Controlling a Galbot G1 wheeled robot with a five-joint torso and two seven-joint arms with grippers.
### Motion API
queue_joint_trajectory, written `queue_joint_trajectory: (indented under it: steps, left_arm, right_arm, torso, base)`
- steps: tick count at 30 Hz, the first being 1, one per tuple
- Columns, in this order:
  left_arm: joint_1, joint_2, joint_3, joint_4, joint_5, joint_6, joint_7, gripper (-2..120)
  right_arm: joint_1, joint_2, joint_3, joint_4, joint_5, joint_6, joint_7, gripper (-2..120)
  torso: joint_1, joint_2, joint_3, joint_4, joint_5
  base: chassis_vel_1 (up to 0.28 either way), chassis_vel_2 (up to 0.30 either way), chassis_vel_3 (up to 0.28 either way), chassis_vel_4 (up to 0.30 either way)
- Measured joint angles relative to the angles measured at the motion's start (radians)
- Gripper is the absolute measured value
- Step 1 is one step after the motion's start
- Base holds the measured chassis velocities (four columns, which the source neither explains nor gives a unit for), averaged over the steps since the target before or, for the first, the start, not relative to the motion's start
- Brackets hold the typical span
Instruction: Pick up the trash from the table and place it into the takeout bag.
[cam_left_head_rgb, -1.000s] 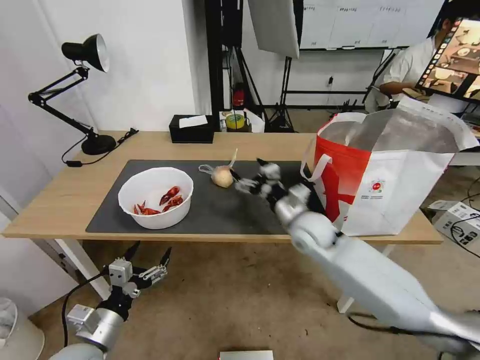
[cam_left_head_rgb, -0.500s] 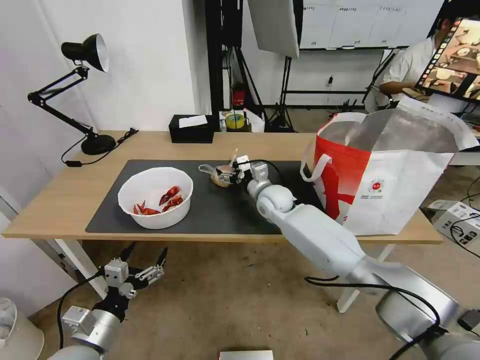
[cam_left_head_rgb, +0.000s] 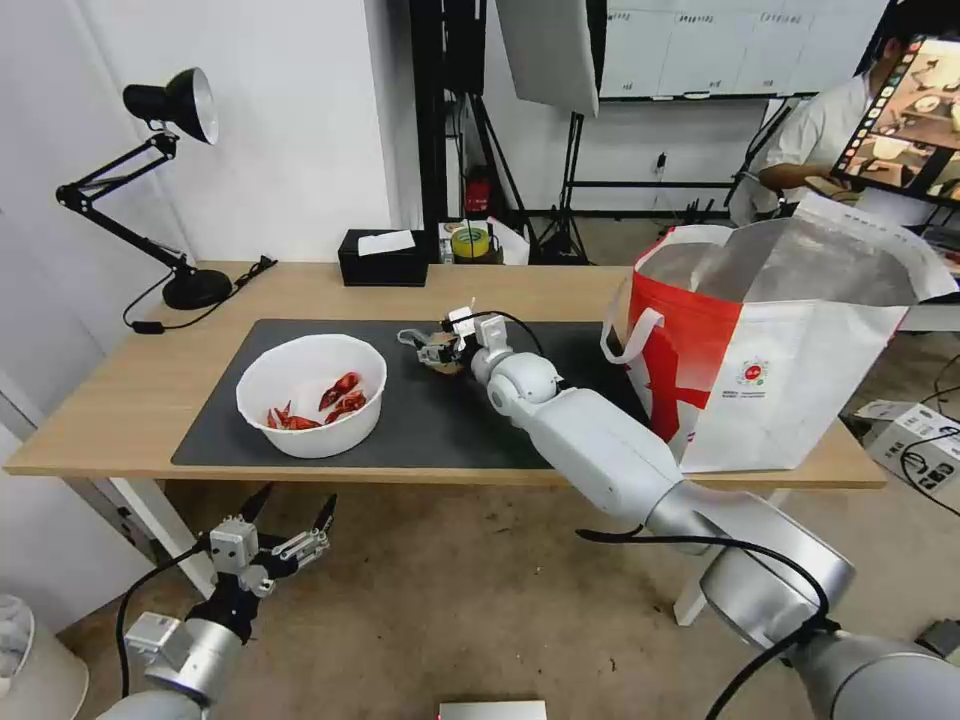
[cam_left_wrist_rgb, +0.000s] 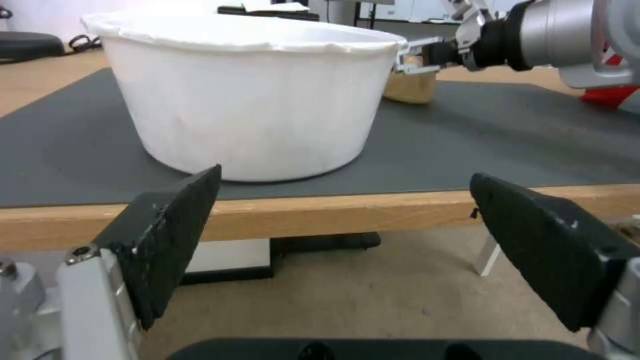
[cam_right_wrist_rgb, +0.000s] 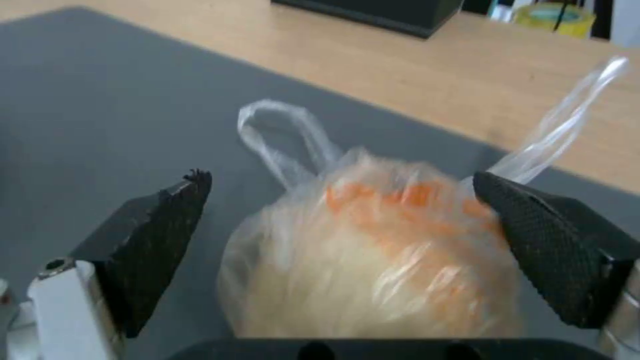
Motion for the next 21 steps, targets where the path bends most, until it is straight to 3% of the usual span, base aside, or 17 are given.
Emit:
queue_joint_trajectory:
  steps: [21]
  left_arm:
    - [-0.009,0.005,0.007,0.008,-0.02,-0.006,0.014,100]
  right_arm:
    - [0.002,0.015,-0.009,-0.029,-0.029,-0.045,-0.005,100]
  torso:
    - [0.0,0.0,0.0,0.0,0.0]
  base:
    - [0.0,0.0,0.0,0.0]
